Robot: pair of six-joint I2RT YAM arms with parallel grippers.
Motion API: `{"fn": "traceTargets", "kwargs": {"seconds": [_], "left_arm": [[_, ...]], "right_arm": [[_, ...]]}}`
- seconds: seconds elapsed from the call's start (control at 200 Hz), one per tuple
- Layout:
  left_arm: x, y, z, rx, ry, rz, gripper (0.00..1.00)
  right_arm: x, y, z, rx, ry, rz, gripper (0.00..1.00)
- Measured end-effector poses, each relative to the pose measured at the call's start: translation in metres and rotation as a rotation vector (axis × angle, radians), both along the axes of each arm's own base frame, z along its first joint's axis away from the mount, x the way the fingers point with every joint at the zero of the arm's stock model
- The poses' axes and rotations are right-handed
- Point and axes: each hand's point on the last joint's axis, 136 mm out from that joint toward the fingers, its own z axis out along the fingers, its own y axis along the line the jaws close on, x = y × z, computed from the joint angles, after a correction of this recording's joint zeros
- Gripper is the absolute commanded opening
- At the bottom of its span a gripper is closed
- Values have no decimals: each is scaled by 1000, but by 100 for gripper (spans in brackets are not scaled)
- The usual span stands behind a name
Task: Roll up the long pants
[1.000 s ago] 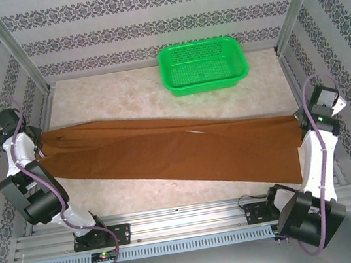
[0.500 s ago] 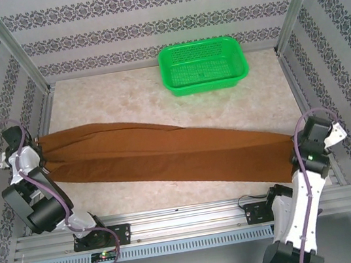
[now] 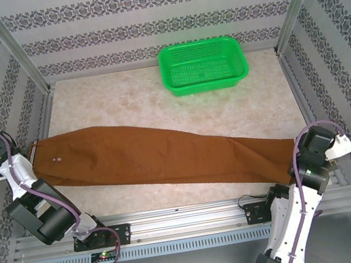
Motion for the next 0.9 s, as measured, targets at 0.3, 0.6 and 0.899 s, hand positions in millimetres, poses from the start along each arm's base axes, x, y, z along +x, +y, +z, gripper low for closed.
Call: {"fn": "traceTargets", "kwargs": {"seconds": [0.3, 0.6, 0.899], "left_arm": [[33, -23, 80, 113, -177, -200, 13], [134, -204, 55, 84, -123, -1010, 0], [101, -342, -25, -103, 33, -1497, 0]], "right_arm": [[62, 20, 42, 64, -119, 248, 71], [135, 194, -36, 285, 212, 974, 0], [111, 308, -47, 430, 368, 1365, 0]]}}
